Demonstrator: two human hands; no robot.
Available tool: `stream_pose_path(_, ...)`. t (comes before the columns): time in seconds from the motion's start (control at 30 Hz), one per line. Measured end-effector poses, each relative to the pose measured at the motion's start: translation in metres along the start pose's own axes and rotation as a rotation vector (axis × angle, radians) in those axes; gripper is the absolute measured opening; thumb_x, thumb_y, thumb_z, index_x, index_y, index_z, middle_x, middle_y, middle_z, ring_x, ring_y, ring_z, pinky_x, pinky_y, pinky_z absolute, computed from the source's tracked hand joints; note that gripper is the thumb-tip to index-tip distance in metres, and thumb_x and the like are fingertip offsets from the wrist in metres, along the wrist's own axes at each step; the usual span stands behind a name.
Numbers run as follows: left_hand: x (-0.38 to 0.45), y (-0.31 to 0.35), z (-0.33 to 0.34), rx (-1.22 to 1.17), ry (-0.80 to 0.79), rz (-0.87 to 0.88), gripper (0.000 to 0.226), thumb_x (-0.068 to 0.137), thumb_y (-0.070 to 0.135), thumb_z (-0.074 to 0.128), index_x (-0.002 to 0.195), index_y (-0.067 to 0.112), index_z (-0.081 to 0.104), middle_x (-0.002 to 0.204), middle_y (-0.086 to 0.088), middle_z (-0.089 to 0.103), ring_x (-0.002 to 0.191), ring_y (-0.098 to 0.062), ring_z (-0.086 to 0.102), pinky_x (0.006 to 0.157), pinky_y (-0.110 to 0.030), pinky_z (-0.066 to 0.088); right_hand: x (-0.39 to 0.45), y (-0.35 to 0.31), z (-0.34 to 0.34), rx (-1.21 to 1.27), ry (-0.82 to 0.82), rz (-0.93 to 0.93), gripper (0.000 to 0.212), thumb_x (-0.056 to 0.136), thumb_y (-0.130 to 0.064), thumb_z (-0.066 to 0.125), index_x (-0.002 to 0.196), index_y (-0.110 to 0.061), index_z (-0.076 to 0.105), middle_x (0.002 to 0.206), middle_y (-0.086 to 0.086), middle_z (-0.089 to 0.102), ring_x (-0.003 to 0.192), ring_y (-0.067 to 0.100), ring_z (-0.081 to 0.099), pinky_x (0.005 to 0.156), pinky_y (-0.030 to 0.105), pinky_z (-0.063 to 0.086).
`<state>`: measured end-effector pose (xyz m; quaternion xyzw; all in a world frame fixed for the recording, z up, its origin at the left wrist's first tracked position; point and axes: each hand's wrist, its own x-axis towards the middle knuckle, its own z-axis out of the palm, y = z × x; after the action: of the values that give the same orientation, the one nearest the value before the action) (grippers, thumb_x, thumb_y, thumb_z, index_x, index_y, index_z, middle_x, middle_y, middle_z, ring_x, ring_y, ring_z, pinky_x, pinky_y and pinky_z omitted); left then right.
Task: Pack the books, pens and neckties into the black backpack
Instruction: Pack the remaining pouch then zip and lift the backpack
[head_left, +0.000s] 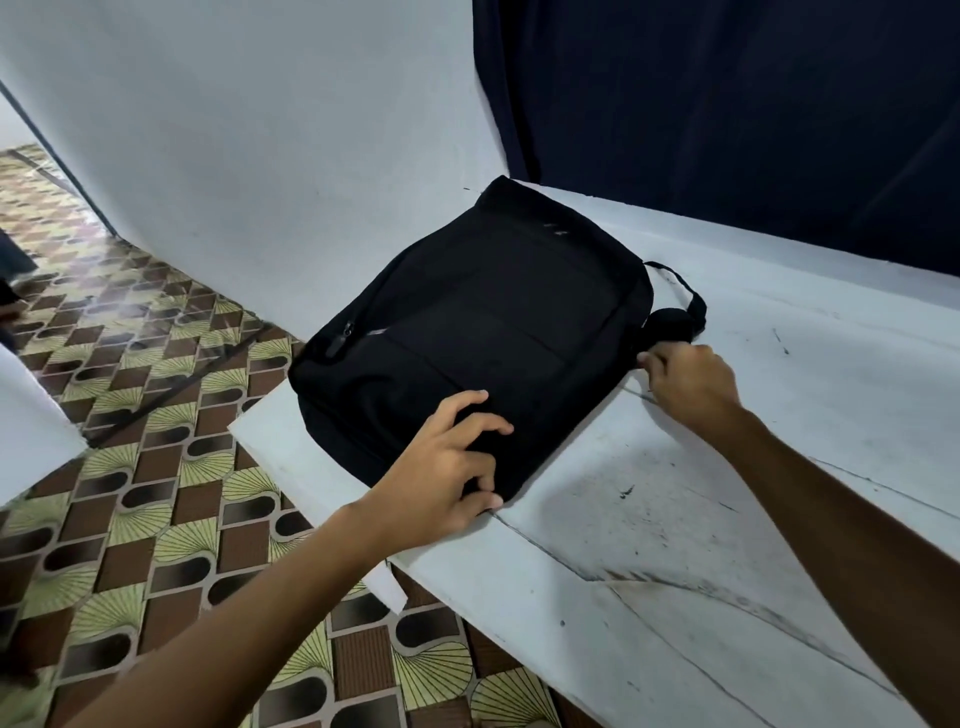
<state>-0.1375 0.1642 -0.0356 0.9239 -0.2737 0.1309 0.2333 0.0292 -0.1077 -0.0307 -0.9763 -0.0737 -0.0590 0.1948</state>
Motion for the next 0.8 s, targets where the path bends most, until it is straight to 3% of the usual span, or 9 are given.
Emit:
stream_pose_path(0.17, 0.001, -0.001, 0.003, 0.007, -0.034, -0.004, 0.018, 0.075, 0.028, 0.074, 0.063, 0.018, 0.066, 0.129, 0.0, 0.056, 0.141, -0.028, 0.026, 0.104, -0.051, 0.039, 0.016, -0.012, 0.013, -0.025, -0.056, 0.059, 0.03, 0.101, -0.026, 0.045, 0.1, -0.01, 0.07, 0.098, 0.02, 0.065, 0.094, 0.04, 0.059, 0.074, 0.036, 0.04)
stream_pose_path(0.33, 0.005, -0.006, -0.005, 0.1, -0.062, 0.052, 0.022, 0.077, 0.043, 0.068, 0.071, 0.023, 0.073, 0.127, 0.001, 0.061, 0.131, -0.02, 0.039, 0.094, -0.047, 0.045, 0.003, -0.009, 0.027, 0.365, -0.112, 0.243, 0.028, 0.098, -0.028, 0.049, 0.096, -0.006, 0.066, 0.08, 0.018, 0.069, 0.071, 0.035, 0.069, 0.068, 0.041, 0.056)
stream_pose_path(0.43, 0.012, -0.015, -0.033, 0.044, 0.142, 0.07, 0.028, 0.082, 0.044, 0.068, 0.077, 0.018, 0.074, 0.116, 0.001, 0.067, 0.114, -0.022, 0.055, 0.089, -0.043, 0.045, -0.02, -0.028, 0.02, 0.684, -0.323, 0.451, 0.046, 0.1, -0.045, 0.044, 0.11, -0.001, 0.054, 0.088, 0.02, 0.069, 0.064, 0.033, 0.072, 0.05, 0.032, 0.054)
stream_pose_path(0.53, 0.011, -0.052, -0.07, 0.028, 0.47, -0.143, 0.024, 0.082, 0.037, 0.068, 0.084, 0.014, 0.075, 0.107, 0.005, 0.068, 0.104, -0.023, 0.059, 0.094, -0.04, 0.045, -0.055, -0.052, 0.011, 0.891, -0.593, 0.519, 0.072, 0.095, -0.065, 0.036, 0.106, 0.003, 0.055, 0.092, 0.023, 0.07, 0.074, 0.037, 0.073, 0.057, 0.035, 0.057)
stream_pose_path(0.6, 0.005, -0.08, -0.091, -0.071, 0.558, -0.389, 0.019, 0.083, 0.041, 0.066, 0.093, 0.026, 0.072, 0.103, 0.017, 0.067, 0.103, -0.022, 0.059, 0.092, -0.04, 0.047, -0.077, -0.065, 0.011, 0.996, -0.745, 0.518, 0.08, 0.091, -0.072, 0.032, 0.101, 0.003, 0.058, 0.09, 0.023, 0.071, 0.081, 0.039, 0.072, 0.062, 0.037, 0.057)
stream_pose_path(0.7, 0.002, -0.112, -0.104, -0.49, 0.491, -0.761, 0.007, 0.094, 0.035, 0.061, 0.099, 0.037, 0.066, 0.102, 0.01, 0.065, 0.102, -0.024, 0.062, 0.08, -0.033, 0.049, -0.1, -0.077, 0.02, 1.137, -0.845, 0.542, 0.095, 0.079, -0.08, 0.031, 0.112, 0.005, 0.057, 0.101, 0.026, 0.07, 0.091, 0.039, 0.071, 0.07, 0.04, 0.058)
stream_pose_path(0.8, -0.001, -0.137, -0.098, -0.847, 0.29, -0.909, 0.03, 0.099, 0.044, 0.048, 0.116, 0.027, 0.066, 0.117, 0.004, 0.069, 0.111, -0.015, 0.062, 0.108, -0.038, 0.042, -0.111, -0.086, 0.024, 1.256, -0.824, 0.538, 0.097, 0.07, -0.079, 0.039, 0.121, 0.001, 0.056, 0.108, 0.025, 0.07, 0.096, 0.037, 0.071, 0.075, 0.041, 0.058)
